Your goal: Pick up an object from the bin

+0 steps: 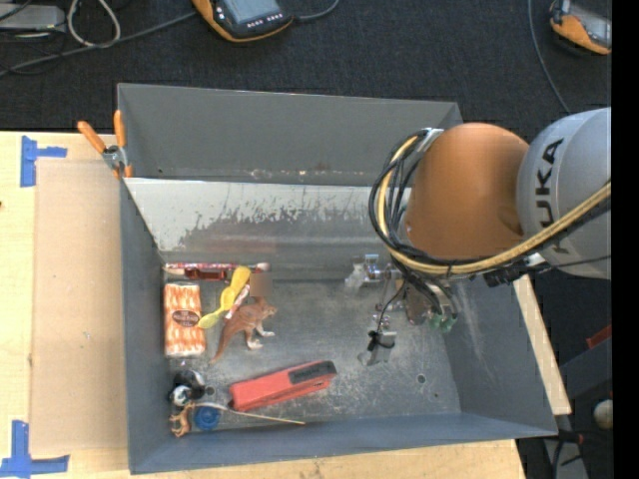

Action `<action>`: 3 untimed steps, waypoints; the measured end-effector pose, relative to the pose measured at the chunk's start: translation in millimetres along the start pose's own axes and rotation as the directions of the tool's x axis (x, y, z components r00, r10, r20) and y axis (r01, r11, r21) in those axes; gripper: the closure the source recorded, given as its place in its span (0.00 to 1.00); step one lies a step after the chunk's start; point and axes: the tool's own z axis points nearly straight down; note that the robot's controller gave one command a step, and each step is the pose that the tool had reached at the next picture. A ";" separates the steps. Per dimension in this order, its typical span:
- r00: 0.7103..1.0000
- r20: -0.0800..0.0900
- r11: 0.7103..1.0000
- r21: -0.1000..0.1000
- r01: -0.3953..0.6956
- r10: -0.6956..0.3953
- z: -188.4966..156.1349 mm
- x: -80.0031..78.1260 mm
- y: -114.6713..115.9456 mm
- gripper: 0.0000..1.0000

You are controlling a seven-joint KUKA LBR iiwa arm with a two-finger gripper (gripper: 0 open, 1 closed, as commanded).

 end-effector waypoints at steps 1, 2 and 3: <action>1.000 0.008 1.000 0.000 -0.001 0.001 -4.4 -1.6 -0.2 0.00; 0.998 0.012 0.999 0.000 0.054 -0.054 55.1 14.5 13.8 0.00; 0.997 0.015 0.997 0.001 0.073 -0.073 93.6 30.3 21.5 0.00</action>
Offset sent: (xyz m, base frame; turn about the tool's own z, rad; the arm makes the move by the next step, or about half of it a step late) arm -0.0382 0.0312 -0.1316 -0.1293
